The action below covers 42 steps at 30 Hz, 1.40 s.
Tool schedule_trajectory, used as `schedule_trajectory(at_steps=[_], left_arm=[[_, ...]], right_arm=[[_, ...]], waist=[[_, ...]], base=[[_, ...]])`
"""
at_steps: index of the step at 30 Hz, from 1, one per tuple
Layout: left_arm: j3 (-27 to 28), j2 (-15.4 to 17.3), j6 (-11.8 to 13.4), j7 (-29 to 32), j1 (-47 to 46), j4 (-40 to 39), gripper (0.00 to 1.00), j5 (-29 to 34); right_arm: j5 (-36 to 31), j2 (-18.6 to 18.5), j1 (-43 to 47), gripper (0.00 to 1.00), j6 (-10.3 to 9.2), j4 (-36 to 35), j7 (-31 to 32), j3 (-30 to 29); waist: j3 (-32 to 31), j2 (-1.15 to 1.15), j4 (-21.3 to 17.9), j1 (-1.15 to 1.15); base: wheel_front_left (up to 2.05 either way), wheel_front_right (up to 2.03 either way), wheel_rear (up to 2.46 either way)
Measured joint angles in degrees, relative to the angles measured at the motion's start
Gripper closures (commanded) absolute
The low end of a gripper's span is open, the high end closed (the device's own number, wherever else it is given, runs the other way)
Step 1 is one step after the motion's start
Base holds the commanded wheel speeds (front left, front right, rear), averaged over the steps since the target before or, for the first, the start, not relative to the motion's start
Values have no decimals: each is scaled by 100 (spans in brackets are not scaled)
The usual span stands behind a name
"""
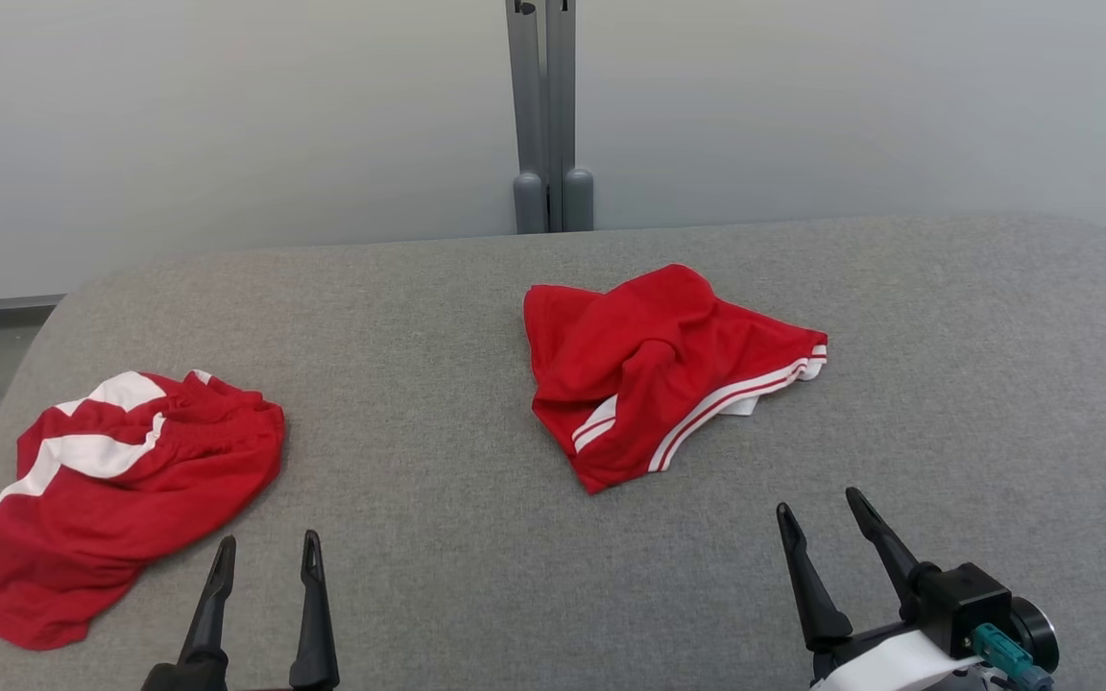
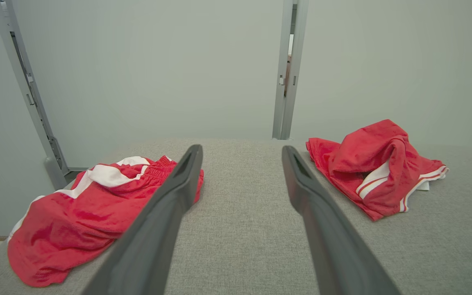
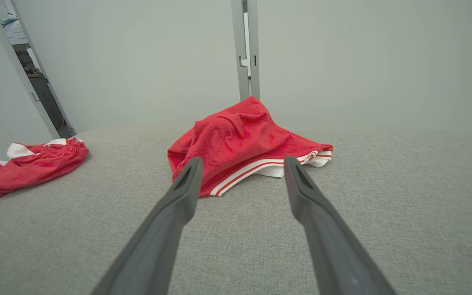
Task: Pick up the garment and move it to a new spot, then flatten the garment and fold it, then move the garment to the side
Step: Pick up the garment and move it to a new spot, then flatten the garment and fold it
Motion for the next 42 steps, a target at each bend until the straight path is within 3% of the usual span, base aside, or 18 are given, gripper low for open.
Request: schedule_trajectory(at_steps=[34,37,42], left_arm=[[-152,-1,42,0,-6,85,0,11],[-255,-1,-35,0,-39,85,0,38],[-583,-1,-453,0,-339,263,0,45]], right_arm=[[2,0,1,0,0,13,0,62],[-1,1,2,0,0,13,0,59],[-48,0,-16,0,0,-2,0,-73]], waist=[[-32,0,30,0],[3,0,18,0],[93,0,-51,0]], base=[[0,0,0],[0,0,0],[0,0,0]])
